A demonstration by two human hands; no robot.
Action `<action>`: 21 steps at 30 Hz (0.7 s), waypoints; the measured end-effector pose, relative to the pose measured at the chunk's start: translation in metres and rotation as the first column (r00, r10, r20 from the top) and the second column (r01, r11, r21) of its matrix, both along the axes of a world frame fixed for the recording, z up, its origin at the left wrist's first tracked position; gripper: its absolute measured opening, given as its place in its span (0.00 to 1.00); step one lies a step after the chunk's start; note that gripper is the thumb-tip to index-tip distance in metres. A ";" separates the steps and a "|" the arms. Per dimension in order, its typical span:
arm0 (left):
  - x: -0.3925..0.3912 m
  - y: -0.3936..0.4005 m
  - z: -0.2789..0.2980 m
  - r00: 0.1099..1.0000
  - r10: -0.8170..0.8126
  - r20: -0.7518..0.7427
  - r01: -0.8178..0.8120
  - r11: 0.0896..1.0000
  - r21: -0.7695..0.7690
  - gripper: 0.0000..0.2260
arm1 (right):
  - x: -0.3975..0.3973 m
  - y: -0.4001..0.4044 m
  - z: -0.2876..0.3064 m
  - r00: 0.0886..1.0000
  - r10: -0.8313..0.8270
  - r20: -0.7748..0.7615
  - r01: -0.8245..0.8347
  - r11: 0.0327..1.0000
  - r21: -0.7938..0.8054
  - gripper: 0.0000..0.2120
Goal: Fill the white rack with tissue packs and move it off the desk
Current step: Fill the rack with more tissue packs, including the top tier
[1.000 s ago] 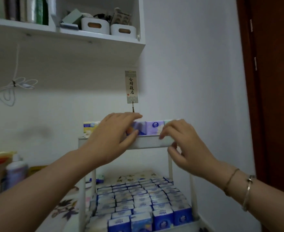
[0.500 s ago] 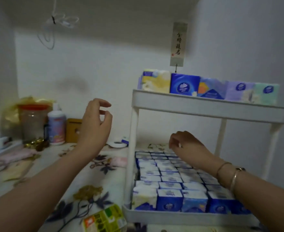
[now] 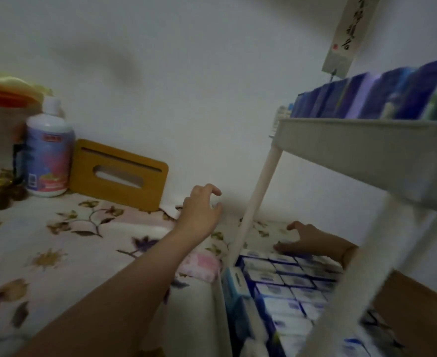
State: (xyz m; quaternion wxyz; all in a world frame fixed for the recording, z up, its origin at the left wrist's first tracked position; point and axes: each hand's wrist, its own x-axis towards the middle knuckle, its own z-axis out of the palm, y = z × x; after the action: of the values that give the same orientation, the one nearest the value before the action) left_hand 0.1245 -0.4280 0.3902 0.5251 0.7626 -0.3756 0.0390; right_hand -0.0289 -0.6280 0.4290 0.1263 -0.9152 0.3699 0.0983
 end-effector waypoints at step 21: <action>0.029 -0.043 -0.040 0.979 -0.081 0.185 0.002 0.921 0.391 0.27 | 0.019 0.005 -0.014 0.981 0.165 -0.098 -0.155 0.983 0.100 0.27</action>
State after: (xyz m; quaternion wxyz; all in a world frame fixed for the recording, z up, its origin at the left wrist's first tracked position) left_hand 0.1532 -0.4713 0.3504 0.3243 0.8356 -0.4424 0.0283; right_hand -0.0094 -0.6233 0.4149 0.1400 -0.9287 0.2962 0.1736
